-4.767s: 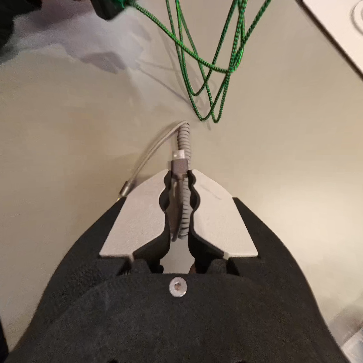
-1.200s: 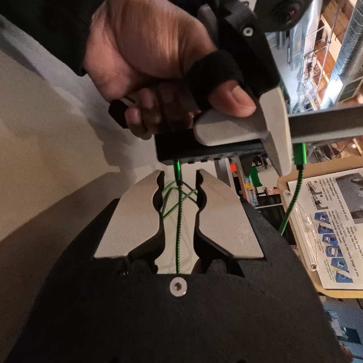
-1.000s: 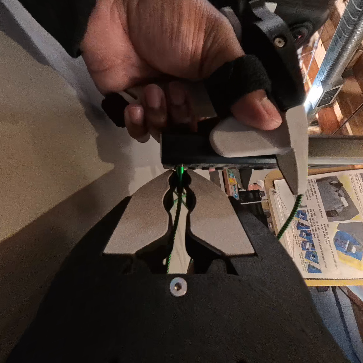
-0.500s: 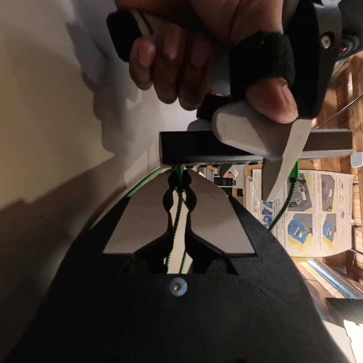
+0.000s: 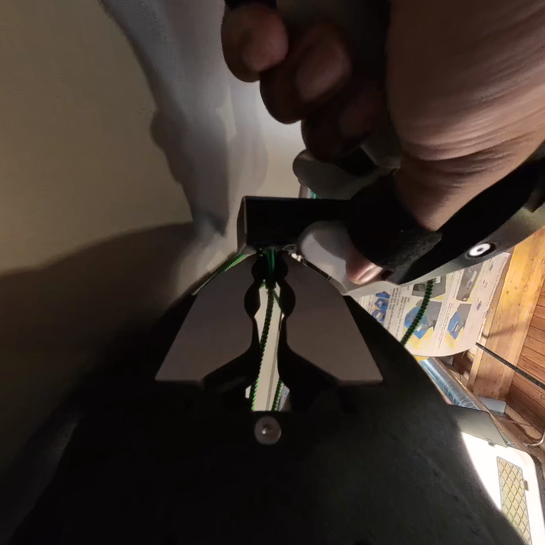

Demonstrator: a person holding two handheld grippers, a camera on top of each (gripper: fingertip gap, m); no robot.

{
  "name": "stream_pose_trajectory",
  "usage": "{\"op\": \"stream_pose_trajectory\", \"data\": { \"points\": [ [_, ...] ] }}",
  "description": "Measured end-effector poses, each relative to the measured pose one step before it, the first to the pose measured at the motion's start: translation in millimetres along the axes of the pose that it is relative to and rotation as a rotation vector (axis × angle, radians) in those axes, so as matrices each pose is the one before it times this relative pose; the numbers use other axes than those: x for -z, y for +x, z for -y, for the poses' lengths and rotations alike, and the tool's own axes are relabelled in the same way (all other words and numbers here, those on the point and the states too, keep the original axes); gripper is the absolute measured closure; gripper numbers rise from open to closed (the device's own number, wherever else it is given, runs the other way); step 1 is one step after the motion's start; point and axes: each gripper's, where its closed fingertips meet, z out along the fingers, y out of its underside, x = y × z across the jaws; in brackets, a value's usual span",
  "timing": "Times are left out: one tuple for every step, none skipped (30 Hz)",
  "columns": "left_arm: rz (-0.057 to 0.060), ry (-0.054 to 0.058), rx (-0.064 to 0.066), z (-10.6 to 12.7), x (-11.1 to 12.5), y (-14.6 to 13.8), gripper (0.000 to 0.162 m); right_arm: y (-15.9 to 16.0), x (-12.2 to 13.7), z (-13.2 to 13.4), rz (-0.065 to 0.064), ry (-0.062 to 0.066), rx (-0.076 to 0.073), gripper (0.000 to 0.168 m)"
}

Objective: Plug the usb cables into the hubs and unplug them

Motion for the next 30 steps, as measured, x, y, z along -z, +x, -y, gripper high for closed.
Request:
{"op": "stream_pose_trajectory", "data": {
  "points": [
    [0.0216, 0.0098, -0.0454, 1.67, 0.41, -1.71, 0.112, 0.72, -1.34, -1.98, -0.0013, -0.0124, 0.0008, 0.162],
    [0.0318, 0.0045, -0.0611, 1.62, 0.58, -2.44, 0.114, 1.02, -1.68, -2.36, -0.0013, -0.0124, 0.001, 0.161],
    [0.0284, 0.0067, -0.0341, 1.78, 0.65, -2.48, 0.117, 1.41, -1.42, -1.84, -0.0056, -0.0047, -0.0008, 0.162],
    [0.008, 0.0178, -0.0073, 2.75, 0.33, -0.56, 0.119, 1.68, -0.91, -1.13, -0.0086, -0.0001, 0.0022, 0.162],
    [0.0055, 0.0081, -0.0056, 1.33, 0.09, -0.3, 0.12, 1.03, -0.17, -0.66, -0.0042, 0.0004, 0.0038, 0.162],
    [0.0023, 0.0049, -0.0186, 0.7, -0.23, 0.53, 0.12, 0.12, -0.06, -0.15, 0.0009, 0.0036, -0.0014, 0.162],
    [-0.0005, 0.0029, -0.005, 0.24, -0.21, 0.34, 0.121, -0.37, 0.09, -0.11, 0.0022, 0.0076, -0.0011, 0.162],
    [-0.0074, 0.0072, 0.0162, 0.45, -0.25, -0.38, 0.121, 0.37, 0.14, -0.53, -0.0012, 0.0113, -0.0013, 0.162],
    [-0.007, 0.0103, 0.0263, 0.66, 0.0, -1.57, 0.121, 0.89, -0.05, -0.86, -0.0001, 0.0106, -0.0117, 0.161],
    [-0.0075, 0.0108, 0.018, 0.97, 0.22, -1.05, 0.121, 1.14, 0.16, -0.63, -0.002, 0.0015, -0.0066, 0.161],
    [-0.0071, 0.0051, 0.0011, 0.43, 0.08, 0.12, 0.122, 0.74, 0.43, 0.38, -0.0073, -0.0065, 0.0082, 0.161],
    [-0.0007, -0.0018, -0.0052, -0.81, -0.43, 0.32, 0.123, -0.98, 0.57, 1.77, -0.0054, -0.0041, 0.0157, 0.162],
    [0.0096, 0.0043, -0.0084, -0.65, -0.46, -0.03, 0.127, -1.97, 0.86, 2.67, 0.0021, 0.0058, 0.007, 0.162],
    [0.0061, 0.0111, -0.0026, 0.82, 0.09, 0.19, 0.129, -0.89, 1.14, 2.15, 0.0063, 0.0162, -0.0077, 0.162],
    [0.0052, 0.0247, 0.0101, 3.93, 1.42, -0.73, 0.129, 2.62, 0.05, -2.07, -0.0033, 0.0087, -0.009, 0.162],
    [0.0027, 0.0281, 0.0023, 6.29, 2.08, -0.07, 0.129, 5.42, -0.16, -3.74, -0.0094, 0.0064, -0.0256, 0.162],
    [0.0088, 0.0133, -0.0121, 4.75, 1.19, 0.88, 0.129, 4.36, 0.52, -1.44, -0.0062, 0.0019, -0.0202, 0.161],
    [0.017, 0.0005, -0.0252, 1.46, 0.05, 0.91, 0.13, 1.41, 0.75, 0.17, -0.0133, -0.0118, 0.0159, 0.162],
    [0.0095, -0.0024, -0.0206, -0.95, -0.15, 1.16, 0.13, -1.37, 1.09, 1.75, -0.0101, -0.0048, 0.0208, 0.162],
    [0.0047, 0.0008, -0.0015, -2.19, -0.27, 0.38, 0.13, -2.51, 0.71, 0.33, 0.0067, 0.0005, -0.005, 0.162],
    [0.0493, 0.0028, -0.0109, -1.68, 0.64, -6.85, 0.131, -1.57, 1.0, -1.13, 0.014, 0.0017, -0.0174, 0.162],
    [0.1668, -0.0089, -0.1062, -0.69, 5.48, -26.15, 0.133, 0.49, 3.16, -2.69, 0.0038, -0.008, -0.027, 0.162],
    [0.1075, 0.0183, -0.0556, 2.36, 6.62, -24.36, 0.132, 0.78, 4.12, -2.95, -0.0016, -0.0105, -0.0249, 0.162],
    [-0.0313, 0.0627, 0.1125, 6.33, 5.64, -10.74, 0.132, 1.62, 3.23, -2.02, -0.0115, -0.0119, -0.0167, 0.162],
    [-0.0788, 0.0196, 0.1431, 0.93, 1.65, -2.54, 0.131, 2.72, 2.28, 1.26, -0.0145, 0.0054, -0.0142, 0.162],
    [-0.0328, -0.0187, 0.08, -5.98, -1.39, -3.55, 0.131, 2.61, 1.05, 3.38, -0.0038, 0.0171, -0.0204, 0.162],
    [-0.0163, -0.0342, 0.0414, -6.86, -1.86, -0.93, 0.131, 3.4, -0.03, 2.5, -0.0048, 0.0129, -0.0238, 0.162],
    [-0.0364, -0.0216, -0.0026, -3.34, -1.54, 4.93, 0.131, 3.48, -0.48, 0.99, -0.0063, 0.0081, -0.0204, 0.162],
    [0.0001, -0.0162, -0.0204, -2.35, -1.41, 2.19, 0.131, 4.26, -0.4, -0.35, -0.0136, 0.0077, -0.0184, 0.162],
    [-0.0015, -0.0193, -0.0293, -2.37, -1.72, 2.87, 0.131, 3.3, -0.28, -1.11, -0.0084, 0.0119, -0.0238, 0.162]
  ]
}}
